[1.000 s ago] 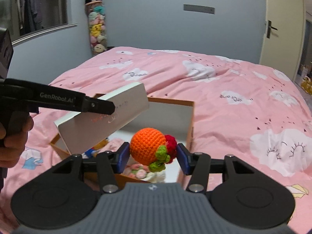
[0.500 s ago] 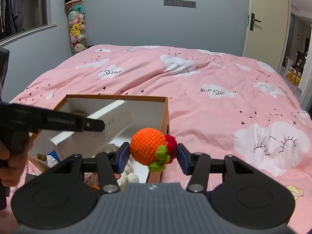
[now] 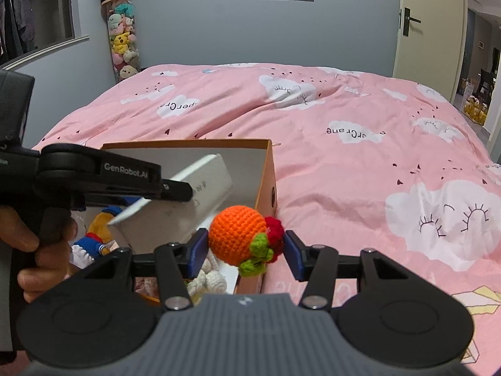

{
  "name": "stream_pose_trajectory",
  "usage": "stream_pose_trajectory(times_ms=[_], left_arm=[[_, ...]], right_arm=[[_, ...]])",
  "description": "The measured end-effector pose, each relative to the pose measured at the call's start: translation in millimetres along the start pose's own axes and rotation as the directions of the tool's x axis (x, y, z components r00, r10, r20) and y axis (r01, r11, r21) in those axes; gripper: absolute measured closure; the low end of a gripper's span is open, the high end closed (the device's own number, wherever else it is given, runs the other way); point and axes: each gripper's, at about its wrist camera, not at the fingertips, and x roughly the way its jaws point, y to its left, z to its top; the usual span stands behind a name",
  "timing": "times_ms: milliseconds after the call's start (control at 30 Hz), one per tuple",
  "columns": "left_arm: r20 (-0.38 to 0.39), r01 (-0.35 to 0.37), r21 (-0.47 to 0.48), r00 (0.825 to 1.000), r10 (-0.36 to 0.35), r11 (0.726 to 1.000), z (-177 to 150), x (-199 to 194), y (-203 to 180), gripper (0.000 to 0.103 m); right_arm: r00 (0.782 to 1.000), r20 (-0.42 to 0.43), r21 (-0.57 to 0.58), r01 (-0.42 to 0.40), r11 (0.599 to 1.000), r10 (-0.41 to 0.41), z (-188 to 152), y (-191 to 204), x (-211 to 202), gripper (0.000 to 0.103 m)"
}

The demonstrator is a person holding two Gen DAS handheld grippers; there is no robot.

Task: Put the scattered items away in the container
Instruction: 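Lower the white box into the orange box with left tool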

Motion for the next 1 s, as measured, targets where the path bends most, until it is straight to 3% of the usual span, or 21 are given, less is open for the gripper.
stream_pose_trajectory(times_ms=[133, 667, 800, 1000], left_arm=[[-0.034, -0.008, -0.001, 0.999, 0.008, 1.0, -5.5, 12.9, -2.7, 0.07], [-0.022, -0.037, 0.072, 0.999, 0.039, 0.997, -11.6, 36.3, -19.9, 0.07], [-0.058, 0.006, 0.067, 0.998, -0.002, 0.998, -10.4, 35.2, -16.6, 0.069], [-0.126, 0.075, -0.03, 0.989, -0.078, 0.997, -5.6, 33.8, -0.5, 0.068]], right_arm=[[1.0, 0.002, 0.0, -0.002, 1.0, 0.002, 0.2, -0.5, 0.5, 0.048], [1.0, -0.001, 0.018, -0.012, 1.0, 0.012, -0.6, -4.2, 1.7, 0.048], [1.0, -0.001, 0.023, -0.011, 1.0, 0.011, -0.7, -5.4, 0.6, 0.048], [1.0, -0.001, 0.027, -0.01, 1.0, 0.01, -1.2, -6.9, 0.8, 0.048]])
